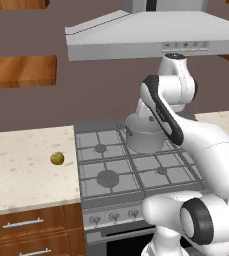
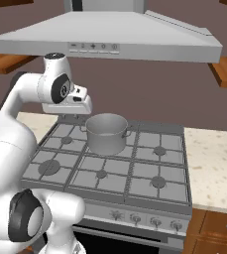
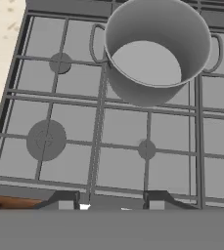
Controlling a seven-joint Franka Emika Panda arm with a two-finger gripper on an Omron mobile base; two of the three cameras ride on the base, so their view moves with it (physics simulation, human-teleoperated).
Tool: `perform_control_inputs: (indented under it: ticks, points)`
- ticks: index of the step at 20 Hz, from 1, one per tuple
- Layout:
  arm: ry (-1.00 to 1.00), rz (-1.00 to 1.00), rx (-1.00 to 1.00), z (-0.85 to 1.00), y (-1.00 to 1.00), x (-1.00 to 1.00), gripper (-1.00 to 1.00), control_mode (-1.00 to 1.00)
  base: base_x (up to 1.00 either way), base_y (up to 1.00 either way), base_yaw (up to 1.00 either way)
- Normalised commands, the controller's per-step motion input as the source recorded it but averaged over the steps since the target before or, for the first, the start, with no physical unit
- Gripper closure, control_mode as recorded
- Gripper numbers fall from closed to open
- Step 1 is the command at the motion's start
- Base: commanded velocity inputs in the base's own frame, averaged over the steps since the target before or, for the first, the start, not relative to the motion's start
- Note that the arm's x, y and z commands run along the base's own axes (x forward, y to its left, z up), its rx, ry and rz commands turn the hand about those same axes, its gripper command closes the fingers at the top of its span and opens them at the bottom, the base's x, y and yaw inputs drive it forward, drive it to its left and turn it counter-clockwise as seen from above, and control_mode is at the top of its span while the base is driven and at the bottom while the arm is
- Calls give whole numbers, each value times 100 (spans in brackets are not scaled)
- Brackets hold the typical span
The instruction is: Turn on the burner for the pot on the stove. Wait thirty seconds for the pot to heat up. Then add the squash to the pot.
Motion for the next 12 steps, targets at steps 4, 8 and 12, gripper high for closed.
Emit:
perform_control_inputs:
  ticks: [4, 8, 12]
  points:
    - [2, 0, -1, -4, 0, -11, -100, -100, 0, 0, 0]
    - [2, 0, -1, -17, -8, -37, -100, -100, 0, 0, 0]
    - [0, 0, 0, -19, -13, -50, -100, -100, 0, 0, 0]
